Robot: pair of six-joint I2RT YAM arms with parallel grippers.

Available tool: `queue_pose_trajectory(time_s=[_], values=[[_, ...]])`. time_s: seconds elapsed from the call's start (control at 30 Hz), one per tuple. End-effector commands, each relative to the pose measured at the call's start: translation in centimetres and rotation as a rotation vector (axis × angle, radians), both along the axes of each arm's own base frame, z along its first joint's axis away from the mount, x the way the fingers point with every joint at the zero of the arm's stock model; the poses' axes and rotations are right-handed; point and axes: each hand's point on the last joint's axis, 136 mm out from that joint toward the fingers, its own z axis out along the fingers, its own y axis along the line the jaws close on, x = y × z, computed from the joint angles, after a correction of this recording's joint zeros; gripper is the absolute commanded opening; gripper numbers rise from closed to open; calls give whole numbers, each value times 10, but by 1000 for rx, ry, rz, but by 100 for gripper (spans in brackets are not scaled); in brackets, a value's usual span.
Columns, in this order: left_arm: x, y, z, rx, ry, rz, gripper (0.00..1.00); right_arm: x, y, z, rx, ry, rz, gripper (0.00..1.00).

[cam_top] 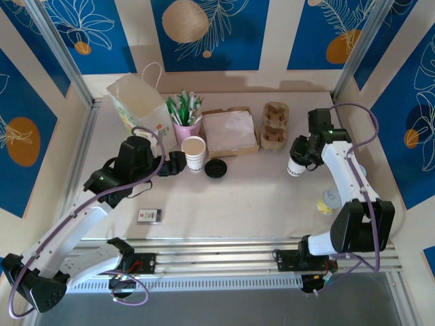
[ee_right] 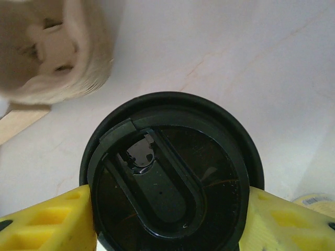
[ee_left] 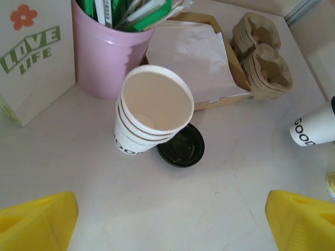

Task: Pack the takeout coffee

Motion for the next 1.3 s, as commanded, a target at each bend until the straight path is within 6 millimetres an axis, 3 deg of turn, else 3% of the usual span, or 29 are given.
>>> queue_pose_trajectory(time_s=[0.0,0.2,0.37,0.7,1.27], values=[[2,10,14,65,-40,-15,93,20,-10,8,31,-47,-55,59],[7,19,16,91,-83,10,94,41,-30,10,7,-64,-118,60],[7,26,5,111,-105,26,94,50,-40,-8,13,-10,-149,60],[7,28,1,121,-120,20,94,52,-41,-35,4,54,-134,62],[7,29,-1,128,-122,19,94,55,-35,-5,-15,-8,-116,74]])
